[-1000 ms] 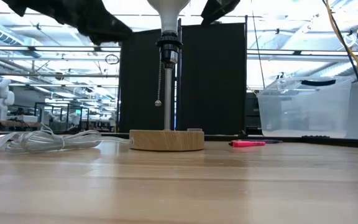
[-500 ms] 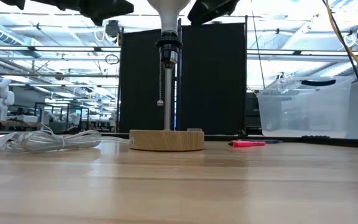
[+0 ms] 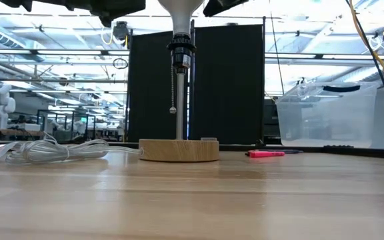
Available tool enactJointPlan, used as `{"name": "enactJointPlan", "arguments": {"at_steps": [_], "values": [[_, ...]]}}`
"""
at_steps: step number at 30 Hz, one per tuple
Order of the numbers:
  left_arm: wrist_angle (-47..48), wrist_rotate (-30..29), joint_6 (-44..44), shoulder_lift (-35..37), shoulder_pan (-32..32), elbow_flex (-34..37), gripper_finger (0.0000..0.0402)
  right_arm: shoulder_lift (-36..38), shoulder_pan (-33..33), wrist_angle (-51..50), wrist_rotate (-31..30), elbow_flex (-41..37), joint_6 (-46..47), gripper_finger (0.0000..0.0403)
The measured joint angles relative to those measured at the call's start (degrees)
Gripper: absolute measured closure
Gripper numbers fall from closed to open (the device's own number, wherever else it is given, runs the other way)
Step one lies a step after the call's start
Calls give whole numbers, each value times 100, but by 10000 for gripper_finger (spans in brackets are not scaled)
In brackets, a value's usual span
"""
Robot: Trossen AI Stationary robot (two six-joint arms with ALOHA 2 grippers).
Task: Screw lightbulb
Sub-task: Remove the white lightbulb from the desk lamp
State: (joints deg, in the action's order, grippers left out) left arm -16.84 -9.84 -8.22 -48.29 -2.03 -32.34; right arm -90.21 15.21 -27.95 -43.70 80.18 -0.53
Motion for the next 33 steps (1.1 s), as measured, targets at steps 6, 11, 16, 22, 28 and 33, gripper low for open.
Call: {"name": "enactJointPlan", "arguments": {"at_steps": [6, 11, 16, 22, 28, 33], "values": [[9, 91, 23, -1, -85, 0, 312, 0, 162, 49, -469, 0, -477, 392], [-78, 209, 338, -12, -111, 0, 312, 0, 179, 377, -1094, 0, -828, 401], [-103, 209, 475, -26, -107, 0, 312, 0, 179, 714, -1190, 0, -1196, 402], [-272, 296, 506, -36, -92, 0, 312, 0, 179, 987, -1194, 0, -1528, 403], [-384, 351, 540, -323, -22, -7, 312, 0, 161, 985, -1201, 0, -1563, 403], [-332, 360, 606, -726, -25, -231, 312, 0, 161, 961, -1240, 0, -1563, 403]]}}
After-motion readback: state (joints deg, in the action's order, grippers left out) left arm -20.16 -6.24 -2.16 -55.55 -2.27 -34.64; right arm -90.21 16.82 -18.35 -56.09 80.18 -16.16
